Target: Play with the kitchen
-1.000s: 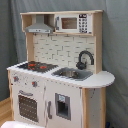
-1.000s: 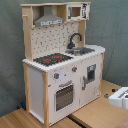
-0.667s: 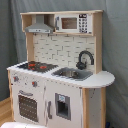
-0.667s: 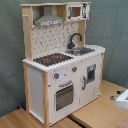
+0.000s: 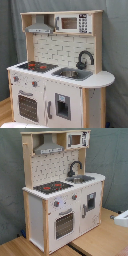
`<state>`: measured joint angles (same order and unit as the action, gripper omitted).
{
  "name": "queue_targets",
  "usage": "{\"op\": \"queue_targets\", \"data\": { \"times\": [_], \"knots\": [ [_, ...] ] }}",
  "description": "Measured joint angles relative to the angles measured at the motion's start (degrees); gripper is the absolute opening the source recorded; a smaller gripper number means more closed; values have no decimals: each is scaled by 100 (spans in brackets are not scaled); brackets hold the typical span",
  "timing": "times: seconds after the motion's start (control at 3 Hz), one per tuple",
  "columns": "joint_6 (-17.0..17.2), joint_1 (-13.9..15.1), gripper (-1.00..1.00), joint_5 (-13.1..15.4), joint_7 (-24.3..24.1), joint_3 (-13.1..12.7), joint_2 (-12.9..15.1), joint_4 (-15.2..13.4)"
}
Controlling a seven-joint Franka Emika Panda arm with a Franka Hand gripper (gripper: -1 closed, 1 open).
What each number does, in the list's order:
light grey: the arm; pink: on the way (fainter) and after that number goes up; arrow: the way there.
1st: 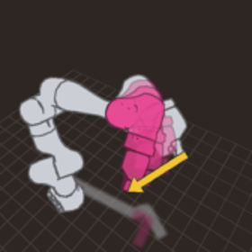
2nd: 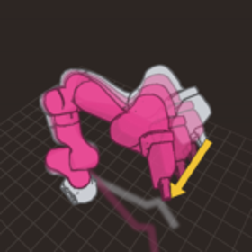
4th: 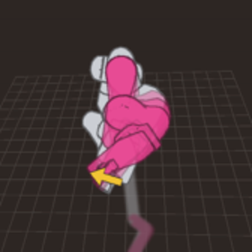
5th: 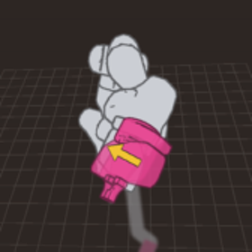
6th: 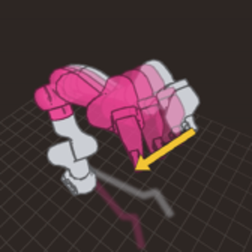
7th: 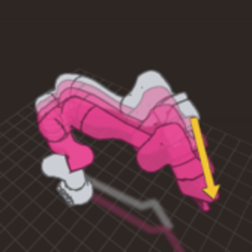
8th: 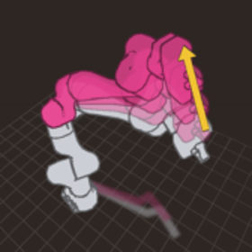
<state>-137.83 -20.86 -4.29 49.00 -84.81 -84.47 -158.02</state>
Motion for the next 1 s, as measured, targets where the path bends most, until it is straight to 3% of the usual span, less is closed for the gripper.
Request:
{"op": "queue_targets", "data": {
  "times": [0.67, 1.0],
  "knots": [
    [-93, 231, 100, 168, 606, 955, -59, -43],
    [-270, 561, 100, 384, 769, 1405, -56, 34]
  ]
}}
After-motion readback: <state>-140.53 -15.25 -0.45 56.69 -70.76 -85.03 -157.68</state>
